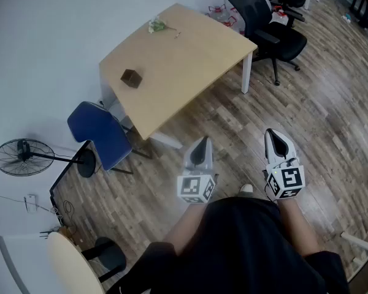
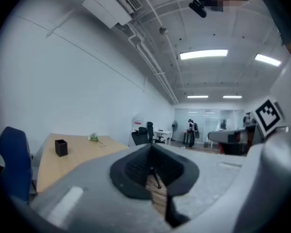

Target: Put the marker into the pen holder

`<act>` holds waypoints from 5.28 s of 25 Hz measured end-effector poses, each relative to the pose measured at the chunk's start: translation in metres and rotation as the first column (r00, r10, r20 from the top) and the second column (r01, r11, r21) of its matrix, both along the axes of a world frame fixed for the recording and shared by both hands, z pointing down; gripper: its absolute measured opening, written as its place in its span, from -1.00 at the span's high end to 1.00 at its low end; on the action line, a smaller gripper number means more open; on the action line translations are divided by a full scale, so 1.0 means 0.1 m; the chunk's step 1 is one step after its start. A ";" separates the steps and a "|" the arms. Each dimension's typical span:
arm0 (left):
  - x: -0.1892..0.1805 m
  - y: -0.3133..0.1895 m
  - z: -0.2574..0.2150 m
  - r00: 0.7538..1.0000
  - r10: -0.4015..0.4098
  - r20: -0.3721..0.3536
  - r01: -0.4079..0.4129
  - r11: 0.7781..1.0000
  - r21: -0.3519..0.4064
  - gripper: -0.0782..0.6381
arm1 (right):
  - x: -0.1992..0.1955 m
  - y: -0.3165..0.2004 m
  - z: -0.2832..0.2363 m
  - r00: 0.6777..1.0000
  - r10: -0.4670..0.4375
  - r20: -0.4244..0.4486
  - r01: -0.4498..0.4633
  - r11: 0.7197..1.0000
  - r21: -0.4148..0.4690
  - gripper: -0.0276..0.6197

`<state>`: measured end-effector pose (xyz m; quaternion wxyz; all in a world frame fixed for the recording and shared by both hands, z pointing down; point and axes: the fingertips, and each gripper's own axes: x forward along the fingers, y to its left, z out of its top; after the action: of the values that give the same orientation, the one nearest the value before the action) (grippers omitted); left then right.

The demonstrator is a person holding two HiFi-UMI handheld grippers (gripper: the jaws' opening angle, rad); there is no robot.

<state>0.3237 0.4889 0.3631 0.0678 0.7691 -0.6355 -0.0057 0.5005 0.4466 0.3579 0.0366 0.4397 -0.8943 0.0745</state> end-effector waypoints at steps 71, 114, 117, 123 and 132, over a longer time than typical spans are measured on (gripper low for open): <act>-2.61 -5.13 0.61 0.995 -0.042 -0.095 0.036 0.997 -0.066 0.78 | -2.37 -5.11 0.67 0.991 -0.068 -0.117 0.046 0.982 -0.183 0.91; -2.92 -8.32 1.08 0.958 -0.274 0.088 0.288 0.898 -0.333 0.77 | -3.49 -8.50 1.32 0.789 -0.603 0.119 0.606 0.733 -0.308 0.91; -3.08 -8.57 1.29 0.959 -0.279 0.057 0.280 0.886 -0.369 0.77 | -3.59 -8.67 1.37 0.765 -0.629 0.140 0.637 0.707 -0.308 0.91; -3.46 -9.02 1.72 0.976 -0.193 0.103 0.218 0.900 -0.378 0.77 | -3.86 -8.75 1.58 0.731 -0.664 0.157 0.671 0.660 -0.337 0.91; -4.12 -9.69 2.61 0.977 -0.083 0.195 0.167 0.866 -0.471 0.77 | -4.24 -9.01 1.82 0.696 -0.699 0.166 0.706 0.624 -0.336 0.91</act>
<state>-0.0887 -0.4799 0.6237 0.2037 0.6823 -0.6686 0.2142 0.0767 -0.4549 0.5400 0.1372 0.0398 -0.9633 0.2273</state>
